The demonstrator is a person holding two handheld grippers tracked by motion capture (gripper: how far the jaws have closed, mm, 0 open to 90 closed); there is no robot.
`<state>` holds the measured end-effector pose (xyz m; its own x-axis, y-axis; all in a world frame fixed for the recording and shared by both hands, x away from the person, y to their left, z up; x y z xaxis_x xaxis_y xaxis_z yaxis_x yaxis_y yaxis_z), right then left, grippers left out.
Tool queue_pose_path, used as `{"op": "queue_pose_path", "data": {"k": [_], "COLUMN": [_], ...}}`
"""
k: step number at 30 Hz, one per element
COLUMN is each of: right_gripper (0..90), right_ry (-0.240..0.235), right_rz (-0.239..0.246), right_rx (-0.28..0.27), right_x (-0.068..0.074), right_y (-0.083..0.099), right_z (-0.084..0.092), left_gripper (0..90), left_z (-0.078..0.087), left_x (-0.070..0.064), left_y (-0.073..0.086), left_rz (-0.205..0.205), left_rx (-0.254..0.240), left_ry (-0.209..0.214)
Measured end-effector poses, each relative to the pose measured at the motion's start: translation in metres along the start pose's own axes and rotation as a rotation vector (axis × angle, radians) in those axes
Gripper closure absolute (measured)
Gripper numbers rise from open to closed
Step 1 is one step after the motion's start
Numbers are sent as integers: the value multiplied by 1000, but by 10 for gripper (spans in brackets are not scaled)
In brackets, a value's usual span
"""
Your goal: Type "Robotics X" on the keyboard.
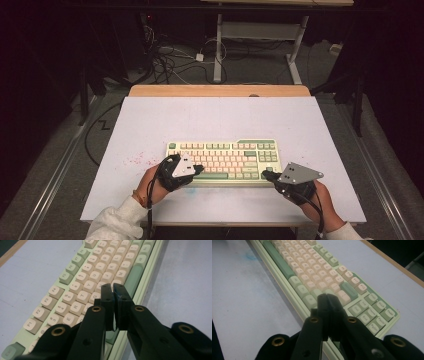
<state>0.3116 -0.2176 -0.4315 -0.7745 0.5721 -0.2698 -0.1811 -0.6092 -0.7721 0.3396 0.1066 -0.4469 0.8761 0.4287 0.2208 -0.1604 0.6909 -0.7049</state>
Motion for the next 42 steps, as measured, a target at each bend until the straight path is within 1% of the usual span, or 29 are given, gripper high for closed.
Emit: {"op": "queue_pose_path", "data": {"k": [23, 27, 34, 42], "right_gripper": [900, 900, 900, 900], "right_ry": [-2, -2, -3, -7], "right_rz": [5, 5, 4, 4], "right_rx": [3, 1, 2, 6], "right_x": [0, 1, 1, 2], "right_y": [0, 0, 0, 0], "right_z": [-1, -1, -1, -2], "left_gripper": [853, 853, 853, 853], "left_z": [-5, -5, -7, -13], "left_x": [-3, -3, -3, -2], "left_y": [-1, -1, 1, 5], "left_rz": [-14, -11, -14, -15], "left_rx": [9, 10, 24, 53], "left_ry": [12, 13, 19, 23]}}
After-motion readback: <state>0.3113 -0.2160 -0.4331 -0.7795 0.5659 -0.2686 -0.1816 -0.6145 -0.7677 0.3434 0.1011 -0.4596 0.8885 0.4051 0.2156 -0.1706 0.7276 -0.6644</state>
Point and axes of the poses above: each handheld gripper's, and its own axes: z roughly backward along the jaws, y roughly out of its underside, x roughly to its left, the point moved 2 cm from there along -z, roughly forward along the jaws
